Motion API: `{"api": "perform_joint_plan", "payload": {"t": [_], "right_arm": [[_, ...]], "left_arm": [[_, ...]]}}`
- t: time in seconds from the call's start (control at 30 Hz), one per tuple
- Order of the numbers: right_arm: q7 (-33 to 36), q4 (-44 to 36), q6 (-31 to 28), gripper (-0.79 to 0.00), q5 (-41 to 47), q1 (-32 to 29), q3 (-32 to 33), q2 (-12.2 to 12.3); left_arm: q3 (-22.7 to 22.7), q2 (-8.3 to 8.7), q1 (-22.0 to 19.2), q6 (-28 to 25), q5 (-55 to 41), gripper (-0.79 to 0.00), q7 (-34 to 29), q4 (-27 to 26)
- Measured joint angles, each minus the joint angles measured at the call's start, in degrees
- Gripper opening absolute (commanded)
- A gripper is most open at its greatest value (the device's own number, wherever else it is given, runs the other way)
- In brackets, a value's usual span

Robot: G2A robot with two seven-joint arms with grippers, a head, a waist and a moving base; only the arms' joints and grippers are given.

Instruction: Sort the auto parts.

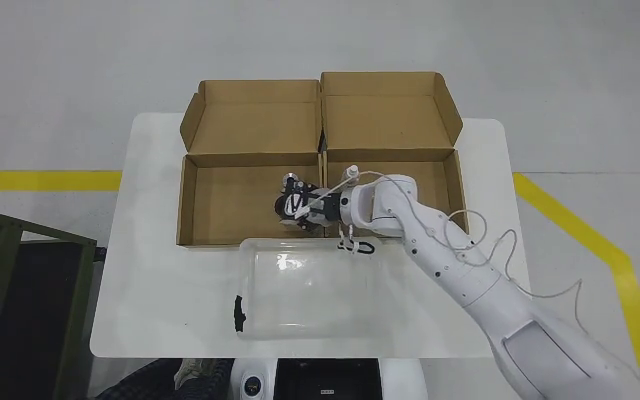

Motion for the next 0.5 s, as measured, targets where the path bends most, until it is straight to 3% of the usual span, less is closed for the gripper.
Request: {"api": "perform_joint_plan", "payload": {"t": [0.27,0.5], "right_arm": [[0.39,2.56,-0.16,-0.477,0.15,1.20,-0.99,-1.06],[0.83,3.81,-0.14,-0.428,-0.38,1.78,-1.34,-1.66]], "left_arm": [[0.00,0.00,0.00,0.00,0.00,0.000,0.00,0.00],[0.00,0.00,0.00,0.00,0.00,0.000,0.00,0.00]]}}
